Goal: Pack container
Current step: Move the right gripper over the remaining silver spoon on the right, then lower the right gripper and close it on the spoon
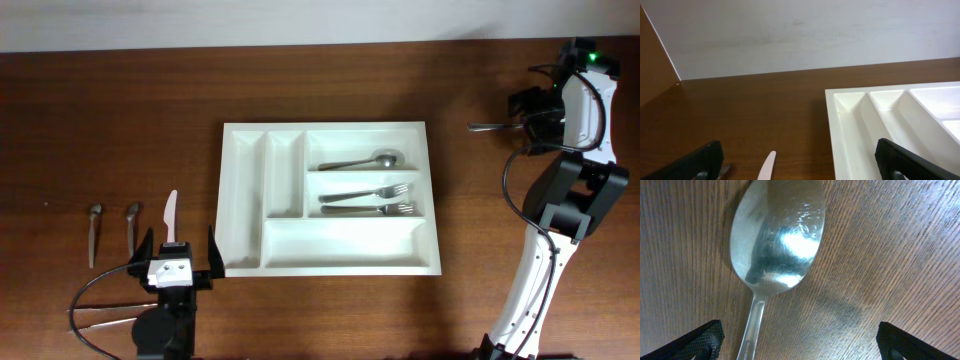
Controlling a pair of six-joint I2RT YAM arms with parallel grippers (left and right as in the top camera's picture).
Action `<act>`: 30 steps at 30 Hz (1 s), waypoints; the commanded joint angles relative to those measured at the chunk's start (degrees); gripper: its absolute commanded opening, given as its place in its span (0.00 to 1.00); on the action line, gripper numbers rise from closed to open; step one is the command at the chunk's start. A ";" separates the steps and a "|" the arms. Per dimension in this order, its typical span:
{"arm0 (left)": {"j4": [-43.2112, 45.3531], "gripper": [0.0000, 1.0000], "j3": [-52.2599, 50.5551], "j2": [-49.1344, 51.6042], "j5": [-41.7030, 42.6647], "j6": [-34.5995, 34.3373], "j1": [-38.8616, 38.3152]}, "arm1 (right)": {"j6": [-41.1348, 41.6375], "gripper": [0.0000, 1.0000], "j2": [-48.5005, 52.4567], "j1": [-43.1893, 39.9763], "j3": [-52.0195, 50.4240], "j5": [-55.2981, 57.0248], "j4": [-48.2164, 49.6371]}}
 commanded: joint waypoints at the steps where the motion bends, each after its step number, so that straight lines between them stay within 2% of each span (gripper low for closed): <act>1: -0.24 0.99 -0.11 -0.46 0.17 0.90 0.31 | -0.46 0.99 0.90 0.42 -0.33 3.15 -0.33; 30: -0.24 0.99 -0.11 -0.46 0.17 0.90 0.31 | -0.50 0.99 0.98 0.72 -0.33 5.68 -1.51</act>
